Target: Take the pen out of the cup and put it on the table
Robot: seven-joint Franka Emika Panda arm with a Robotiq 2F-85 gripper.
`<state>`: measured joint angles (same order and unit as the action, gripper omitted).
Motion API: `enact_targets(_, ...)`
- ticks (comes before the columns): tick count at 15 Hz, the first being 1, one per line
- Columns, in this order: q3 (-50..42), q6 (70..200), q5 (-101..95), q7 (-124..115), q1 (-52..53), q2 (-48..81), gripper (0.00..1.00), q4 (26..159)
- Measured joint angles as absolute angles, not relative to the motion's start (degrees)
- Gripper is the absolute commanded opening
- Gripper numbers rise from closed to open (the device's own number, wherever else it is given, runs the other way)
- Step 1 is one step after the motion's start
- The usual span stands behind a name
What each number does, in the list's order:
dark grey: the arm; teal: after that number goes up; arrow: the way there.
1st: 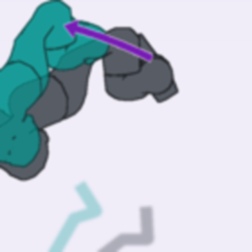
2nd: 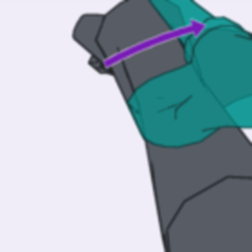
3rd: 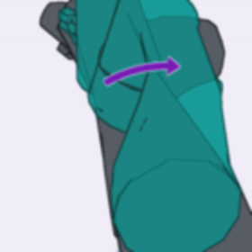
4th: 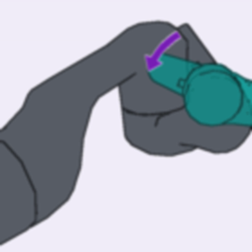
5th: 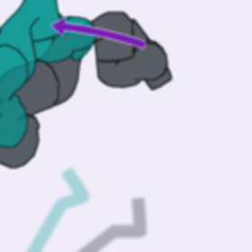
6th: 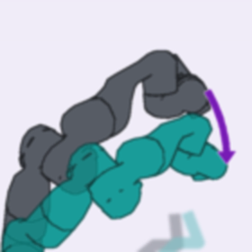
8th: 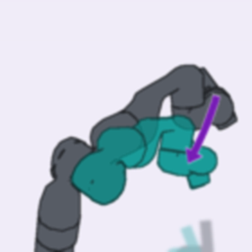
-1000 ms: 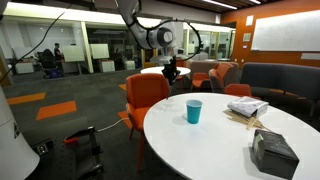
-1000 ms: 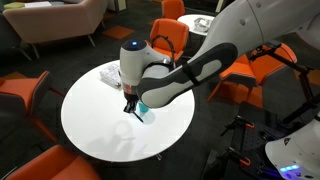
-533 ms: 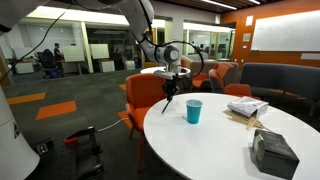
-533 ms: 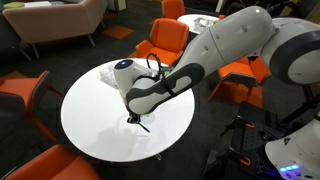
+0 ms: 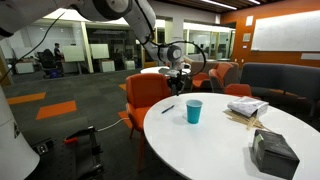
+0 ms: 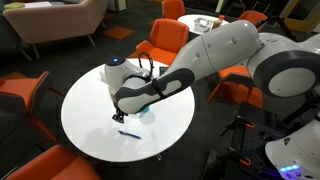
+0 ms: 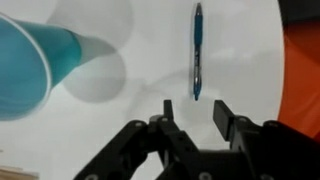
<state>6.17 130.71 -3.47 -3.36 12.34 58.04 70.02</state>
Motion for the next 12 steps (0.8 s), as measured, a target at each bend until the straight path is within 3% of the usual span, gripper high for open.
enact_targets(3,5.21,136.12,-3.88,-3.65,12.53,55.64,1.00,71.28)
enact_targets(12,-0.32,140.40,-7.47,-12.03,15.29,35.95,1.00,91.77)
